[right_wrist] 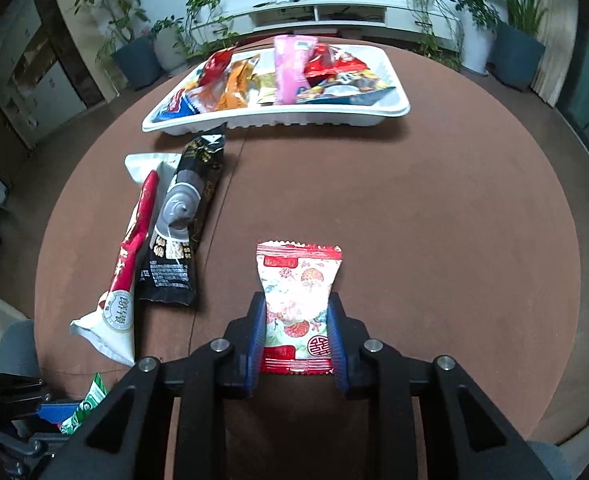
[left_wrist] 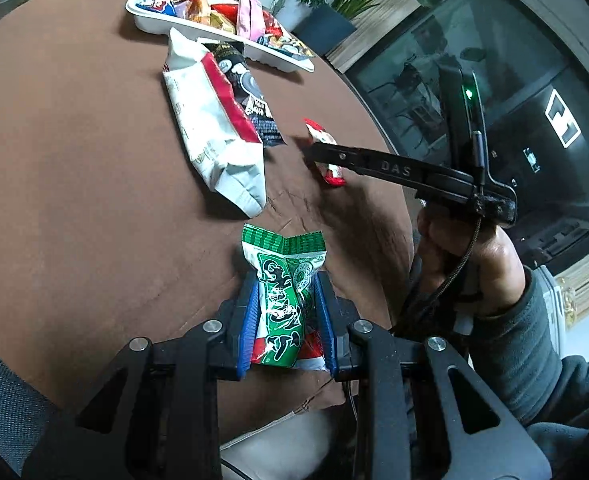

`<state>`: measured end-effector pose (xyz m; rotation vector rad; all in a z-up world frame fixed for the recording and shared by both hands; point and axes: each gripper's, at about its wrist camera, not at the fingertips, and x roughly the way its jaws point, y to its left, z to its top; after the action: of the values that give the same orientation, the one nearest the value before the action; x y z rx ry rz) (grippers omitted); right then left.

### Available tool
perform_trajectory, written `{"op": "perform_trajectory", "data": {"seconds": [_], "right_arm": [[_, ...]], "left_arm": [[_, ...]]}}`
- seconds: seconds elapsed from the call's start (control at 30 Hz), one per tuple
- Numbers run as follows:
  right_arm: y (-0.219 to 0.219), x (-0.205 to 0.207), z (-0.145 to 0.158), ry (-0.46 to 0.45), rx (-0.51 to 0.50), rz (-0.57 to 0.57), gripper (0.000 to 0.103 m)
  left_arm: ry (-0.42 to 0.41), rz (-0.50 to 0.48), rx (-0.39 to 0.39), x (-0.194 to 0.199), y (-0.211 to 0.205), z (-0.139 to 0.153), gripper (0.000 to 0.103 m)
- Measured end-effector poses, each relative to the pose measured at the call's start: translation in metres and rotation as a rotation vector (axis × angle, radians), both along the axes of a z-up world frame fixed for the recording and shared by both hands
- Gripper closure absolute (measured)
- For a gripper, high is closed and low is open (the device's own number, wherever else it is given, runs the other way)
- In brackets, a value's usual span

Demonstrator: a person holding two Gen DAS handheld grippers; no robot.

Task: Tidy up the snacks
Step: 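Grasp the green packet with the left gripper while the right grasps the red-white candy packet, then carry both packets to the white tray and lower them inside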

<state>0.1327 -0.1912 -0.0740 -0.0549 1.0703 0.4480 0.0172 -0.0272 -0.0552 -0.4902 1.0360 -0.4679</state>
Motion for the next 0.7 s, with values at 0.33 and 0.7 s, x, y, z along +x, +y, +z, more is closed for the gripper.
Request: {"op": "perform_trajectory", "data": {"seconds": [0.33,0.7], "right_arm": [[-0.011,-0.015,0.008,-0.008,0.061,-0.006,0.073],[-0.046,-0.004,0.025,-0.038,0.128,-0.092,0.073]], "left_arm": [[-0.049,0.034,0.01,-0.016,0.019,0.021,0.078],[-0.141,0.159,0.046,-0.001,0.081,0.063,0.078]]}}
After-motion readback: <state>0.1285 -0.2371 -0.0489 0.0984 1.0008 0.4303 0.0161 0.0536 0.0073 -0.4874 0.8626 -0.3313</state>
